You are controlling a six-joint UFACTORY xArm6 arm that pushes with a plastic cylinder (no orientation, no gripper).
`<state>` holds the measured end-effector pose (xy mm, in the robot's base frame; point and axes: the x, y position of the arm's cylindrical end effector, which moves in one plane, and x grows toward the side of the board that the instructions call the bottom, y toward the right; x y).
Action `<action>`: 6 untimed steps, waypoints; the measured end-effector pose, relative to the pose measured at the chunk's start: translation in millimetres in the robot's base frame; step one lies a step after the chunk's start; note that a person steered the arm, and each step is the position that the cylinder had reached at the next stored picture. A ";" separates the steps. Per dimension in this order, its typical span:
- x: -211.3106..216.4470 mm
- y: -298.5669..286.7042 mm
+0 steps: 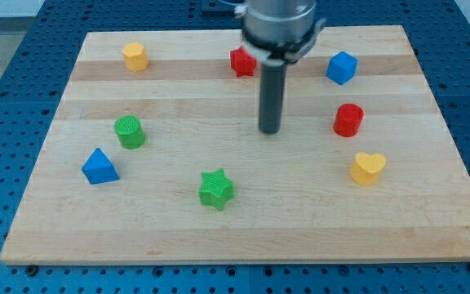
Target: Slide the green circle into the blue triangle
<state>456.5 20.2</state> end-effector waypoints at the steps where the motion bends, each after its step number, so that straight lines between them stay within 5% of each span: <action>1: 39.4 12.6; 3: -64.8 -97.0; 4: -61.9 -170.4; 6: 37.5 -206.6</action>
